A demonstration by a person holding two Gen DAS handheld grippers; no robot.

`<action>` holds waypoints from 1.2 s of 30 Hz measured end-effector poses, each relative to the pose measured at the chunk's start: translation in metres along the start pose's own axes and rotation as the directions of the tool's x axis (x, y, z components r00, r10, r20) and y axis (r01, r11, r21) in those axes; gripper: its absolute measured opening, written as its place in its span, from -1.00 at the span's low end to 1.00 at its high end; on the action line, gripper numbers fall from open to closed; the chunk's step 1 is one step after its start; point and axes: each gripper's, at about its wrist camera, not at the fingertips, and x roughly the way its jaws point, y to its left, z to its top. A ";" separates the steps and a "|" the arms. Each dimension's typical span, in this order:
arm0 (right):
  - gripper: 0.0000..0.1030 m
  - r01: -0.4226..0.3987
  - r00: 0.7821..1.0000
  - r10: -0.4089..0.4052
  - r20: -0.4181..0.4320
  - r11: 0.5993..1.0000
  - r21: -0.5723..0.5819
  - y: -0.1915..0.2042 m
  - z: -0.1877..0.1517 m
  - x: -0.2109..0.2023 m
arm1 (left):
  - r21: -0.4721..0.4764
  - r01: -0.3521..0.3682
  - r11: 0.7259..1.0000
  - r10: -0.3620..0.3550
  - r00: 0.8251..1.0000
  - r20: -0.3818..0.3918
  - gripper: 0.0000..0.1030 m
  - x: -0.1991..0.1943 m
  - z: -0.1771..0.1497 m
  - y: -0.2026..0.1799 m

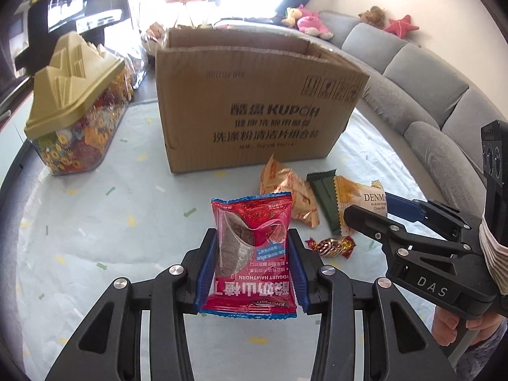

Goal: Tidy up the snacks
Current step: 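Grasp the red-pink packet with the left gripper while the right gripper grasps the DENMAS packet, then carry both packets into the cardboard box and open both grippers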

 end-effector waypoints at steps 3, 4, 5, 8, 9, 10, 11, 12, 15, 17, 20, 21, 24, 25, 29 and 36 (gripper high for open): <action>-0.05 -0.001 0.999 0.001 0.037 1.000 -0.009 0.004 0.006 -0.013 | 0.011 -0.006 1.000 0.006 0.999 0.041 -0.18 -0.015 0.005 -0.003; -0.05 -0.002 0.999 0.003 0.049 1.000 -0.012 0.004 0.009 -0.017 | 0.015 -0.009 1.000 0.008 0.998 0.056 -0.18 -0.017 0.009 -0.007; -0.05 -0.003 0.998 0.004 0.061 1.000 -0.014 0.004 0.010 -0.021 | 0.017 -0.010 1.000 0.009 0.997 0.071 -0.18 -0.023 0.011 -0.007; -0.05 -0.002 0.995 0.005 0.100 1.000 -0.024 0.007 0.019 -0.032 | 0.022 -0.012 1.000 0.009 0.993 0.114 -0.18 -0.036 0.019 -0.009; -0.05 -0.003 0.994 0.006 0.113 1.000 -0.028 0.008 0.022 -0.035 | 0.023 -0.013 1.000 0.010 0.992 0.127 -0.18 -0.040 0.023 -0.010; -0.05 -0.001 0.992 0.005 0.126 1.000 -0.031 0.008 0.025 -0.038 | 0.025 -0.015 1.000 0.011 0.990 0.142 -0.18 -0.043 0.026 -0.010; -0.05 -0.001 0.991 0.005 0.137 0.999 -0.033 0.009 0.029 -0.041 | 0.028 -0.017 0.999 0.012 0.988 0.155 -0.18 -0.046 0.030 -0.011; -0.05 -0.001 0.989 0.007 0.148 0.999 -0.036 0.009 0.034 -0.044 | 0.031 -0.020 0.999 0.014 0.986 0.168 -0.18 -0.049 0.034 -0.012; -0.05 -0.003 0.983 0.011 0.183 0.999 -0.042 0.009 0.045 -0.052 | 0.039 -0.027 0.999 0.018 0.977 0.211 -0.18 -0.058 0.047 -0.013; -0.05 -0.005 0.979 0.014 0.205 0.999 -0.043 0.011 0.053 -0.057 | 0.048 -0.033 0.998 0.021 0.971 0.239 -0.18 -0.065 0.057 -0.015; -0.05 -0.005 0.972 0.017 0.236 0.999 -0.053 0.012 0.066 -0.064 | 0.056 -0.046 0.997 0.029 0.961 0.277 -0.18 -0.072 0.070 -0.016; -0.05 -0.004 0.969 0.017 0.246 0.999 -0.054 0.012 0.070 -0.065 | 0.058 -0.050 0.997 0.032 0.958 0.286 -0.18 -0.074 0.075 -0.016; -0.05 -0.004 0.962 0.020 0.271 0.998 -0.057 0.011 0.083 -0.068 | 0.064 -0.060 0.996 0.037 0.950 0.311 -0.18 -0.077 0.088 -0.016; -0.05 -0.008 0.961 0.023 0.276 0.998 -0.056 0.011 0.086 -0.069 | 0.064 -0.065 0.996 0.041 0.948 0.316 -0.18 -0.077 0.092 -0.016; -0.05 -0.003 0.956 0.019 0.292 0.998 -0.056 0.010 0.101 -0.068 | 0.059 -0.068 0.996 0.045 0.943 0.329 -0.18 -0.074 0.108 -0.013; -0.05 0.007 0.950 0.014 0.312 0.998 -0.068 0.010 0.128 -0.059 | 0.041 -0.078 0.996 0.060 0.942 0.332 -0.18 -0.061 0.135 -0.004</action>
